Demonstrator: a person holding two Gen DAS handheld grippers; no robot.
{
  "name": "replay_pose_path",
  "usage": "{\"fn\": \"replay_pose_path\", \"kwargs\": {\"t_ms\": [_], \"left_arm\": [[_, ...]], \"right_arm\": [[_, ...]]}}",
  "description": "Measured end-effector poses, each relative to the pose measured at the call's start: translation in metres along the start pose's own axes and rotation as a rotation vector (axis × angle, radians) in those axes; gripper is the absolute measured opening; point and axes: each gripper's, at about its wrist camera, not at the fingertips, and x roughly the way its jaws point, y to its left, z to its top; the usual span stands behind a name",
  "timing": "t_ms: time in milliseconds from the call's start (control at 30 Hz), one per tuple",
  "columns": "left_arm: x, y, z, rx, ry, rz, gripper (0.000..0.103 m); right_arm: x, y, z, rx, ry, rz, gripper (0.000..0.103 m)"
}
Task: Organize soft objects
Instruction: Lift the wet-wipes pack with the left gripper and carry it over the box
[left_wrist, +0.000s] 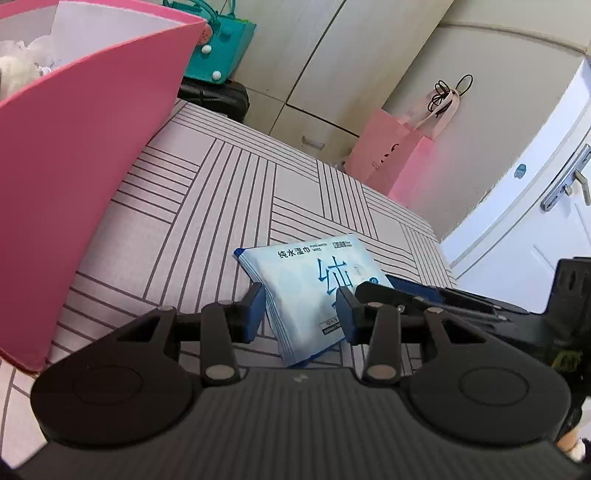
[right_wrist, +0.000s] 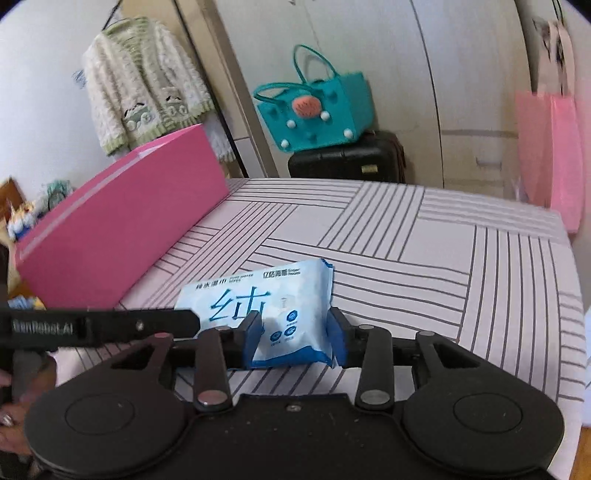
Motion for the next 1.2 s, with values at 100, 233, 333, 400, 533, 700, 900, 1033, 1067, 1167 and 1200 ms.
{"fn": "replay_pose_path", "kwargs": {"t_ms": [100, 233, 333, 400, 533, 700, 900, 1033, 1067, 1167, 1200], "left_arm": [[0.001, -0.002, -0.003, 0.015, -0.018, 0.008, 0.039], [-0.008, -0.004, -0.001, 0.065, -0.019, -0.047, 0.038], [-0.027, -0.009, 0.003, 0.142, -0.055, -0.07, 0.038], [-0.036, -0.012, 0.004, 0.186, -0.04, -0.081, 0.038], [-0.047, -0.014, -0.004, 0.237, 0.009, -0.068, 0.038], [-0.067, -0.01, -0.007, 0.273, 0.053, -0.098, 0.038], [-0.082, 0.013, -0.006, 0.257, 0.13, -0.144, 0.033], [-0.094, 0.025, -0.007, 0.227, 0.188, -0.181, 0.033], [-0.098, 0.028, -0.007, 0.22, 0.199, -0.19, 0.033], [-0.112, 0.035, -0.007, 0.211, 0.213, -0.206, 0.033], [-0.117, 0.037, -0.007, 0.213, 0.215, -0.209, 0.033]], "right_arm": [[-0.002, 0.002, -0.002, 0.056, -0.017, 0.003, 0.047], [-0.011, 0.015, -0.01, 0.048, -0.03, -0.017, 0.047], [-0.026, 0.016, -0.018, 0.149, -0.049, 0.041, 0.048], [-0.031, 0.018, -0.026, 0.226, -0.046, 0.064, 0.048], [-0.042, 0.041, -0.038, 0.228, -0.062, 0.026, 0.058], [-0.056, 0.065, -0.046, 0.254, -0.055, 0.008, 0.061], [-0.076, 0.091, -0.049, 0.235, -0.044, 0.01, 0.061], [-0.084, 0.112, -0.047, 0.187, 0.004, 0.002, 0.065], [-0.086, 0.117, -0.047, 0.175, 0.017, -0.004, 0.065], [-0.089, 0.129, -0.048, 0.152, 0.047, -0.003, 0.065], [-0.09, 0.132, -0.049, 0.153, 0.057, 0.0, 0.065]]}}
